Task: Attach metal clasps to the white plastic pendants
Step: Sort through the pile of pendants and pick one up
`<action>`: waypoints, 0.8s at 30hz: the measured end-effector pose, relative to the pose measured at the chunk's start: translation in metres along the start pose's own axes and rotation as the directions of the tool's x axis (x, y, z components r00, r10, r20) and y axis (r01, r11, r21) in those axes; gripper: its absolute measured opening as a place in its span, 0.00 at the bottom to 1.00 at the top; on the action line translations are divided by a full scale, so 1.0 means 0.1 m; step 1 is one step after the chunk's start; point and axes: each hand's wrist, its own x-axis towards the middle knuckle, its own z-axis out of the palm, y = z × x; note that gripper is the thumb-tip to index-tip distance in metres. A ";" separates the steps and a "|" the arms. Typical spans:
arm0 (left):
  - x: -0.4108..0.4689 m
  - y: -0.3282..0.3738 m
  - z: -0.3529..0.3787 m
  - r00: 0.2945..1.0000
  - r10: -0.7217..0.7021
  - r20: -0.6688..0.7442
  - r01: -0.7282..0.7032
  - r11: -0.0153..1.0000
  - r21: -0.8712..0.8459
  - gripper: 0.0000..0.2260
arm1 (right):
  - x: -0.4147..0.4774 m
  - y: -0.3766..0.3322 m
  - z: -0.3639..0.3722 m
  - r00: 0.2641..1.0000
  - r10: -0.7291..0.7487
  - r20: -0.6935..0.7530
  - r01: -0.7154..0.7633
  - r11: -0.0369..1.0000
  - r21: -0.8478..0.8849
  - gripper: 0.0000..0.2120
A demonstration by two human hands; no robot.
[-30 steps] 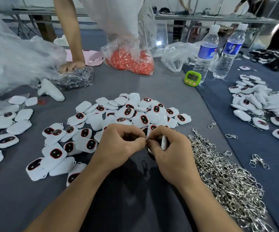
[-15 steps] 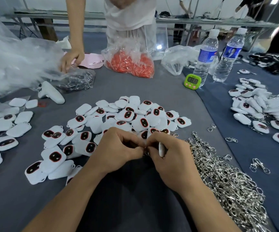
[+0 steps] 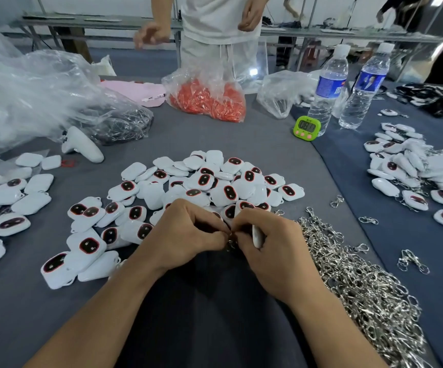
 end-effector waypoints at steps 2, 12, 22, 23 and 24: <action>0.01 -0.01 0.03 0.998 -0.010 -0.067 0.011 1.000 0.023 0.08 | 0.00 -0.02 0.01 1.000 0.020 -0.010 -0.020 1.000 0.012 0.09; -0.01 0.01 0.12 0.984 0.078 -0.162 -0.080 0.997 -0.006 0.13 | 0.02 0.00 0.00 0.985 0.170 -0.030 -0.164 0.975 0.151 0.12; -0.06 0.06 0.20 0.922 0.156 -0.354 -0.102 0.981 0.168 0.05 | 0.00 -0.05 0.02 0.967 0.237 -0.097 -0.223 0.966 0.134 0.08; -0.06 0.06 0.19 0.901 0.173 -0.397 -0.086 0.970 0.227 0.03 | 0.00 -0.05 0.01 0.953 0.289 -0.092 -0.275 0.951 0.142 0.09; -0.07 0.05 0.18 0.884 0.201 -0.421 -0.069 0.949 0.307 0.03 | 0.00 -0.05 -0.01 0.939 0.336 -0.074 -0.323 0.935 0.146 0.10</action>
